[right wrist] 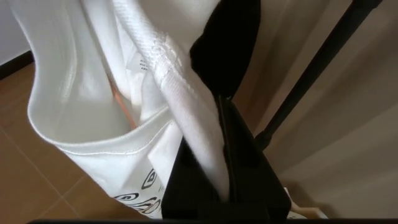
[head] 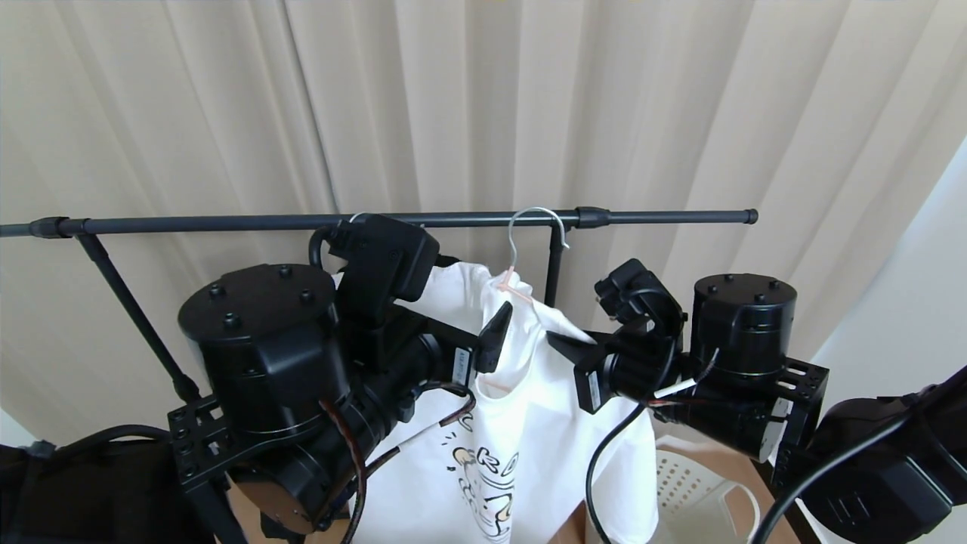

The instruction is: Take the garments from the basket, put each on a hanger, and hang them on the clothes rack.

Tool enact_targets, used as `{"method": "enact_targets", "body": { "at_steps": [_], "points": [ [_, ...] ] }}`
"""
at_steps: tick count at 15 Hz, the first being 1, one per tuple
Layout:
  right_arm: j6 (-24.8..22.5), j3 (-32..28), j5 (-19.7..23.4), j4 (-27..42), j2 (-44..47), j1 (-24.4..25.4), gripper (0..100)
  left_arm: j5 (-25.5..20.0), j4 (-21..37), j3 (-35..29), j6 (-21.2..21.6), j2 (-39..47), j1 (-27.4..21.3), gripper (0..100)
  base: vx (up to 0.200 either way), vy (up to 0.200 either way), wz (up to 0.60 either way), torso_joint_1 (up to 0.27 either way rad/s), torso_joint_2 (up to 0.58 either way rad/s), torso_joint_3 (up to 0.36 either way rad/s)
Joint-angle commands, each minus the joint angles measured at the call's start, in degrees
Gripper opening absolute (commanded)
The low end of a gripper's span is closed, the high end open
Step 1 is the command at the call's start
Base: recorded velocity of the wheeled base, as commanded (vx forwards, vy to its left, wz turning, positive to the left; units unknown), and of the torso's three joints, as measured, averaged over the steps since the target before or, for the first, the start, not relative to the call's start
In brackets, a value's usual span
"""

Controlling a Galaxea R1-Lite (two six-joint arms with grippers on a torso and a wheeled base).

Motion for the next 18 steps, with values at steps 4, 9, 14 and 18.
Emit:
{"method": "enact_targets", "body": {
  "at_steps": [4,9,14,18],
  "points": [
    [-0.3,0.4,2.6,0.1,-0.4,-2.7,0,0.1,0.0,5.4,0.1,-7.8,4.4,100,0.000,0.000,0.00,0.000,0.00,0.000],
    [-3.3,2.2,8.9,0.1,-1.8,-7.6,0,-5.5,-0.2,15.3,-1.1,-14.4,12.5,100,0.000,0.000,0.00,0.000,0.00,0.000],
    [-7.0,4.2,16.4,0.0,-3.2,-12.8,0,-17.9,-0.2,24.2,-3.4,-16.4,20.1,100,0.000,0.000,0.00,0.000,0.00,0.000],
    [-9.4,5.6,21.8,-0.1,-5.0,-15.8,0,-27.8,-0.2,27.0,-4.0,-14.6,26.6,100,0.000,0.000,0.00,0.000,0.00,0.000]
  ]
}}
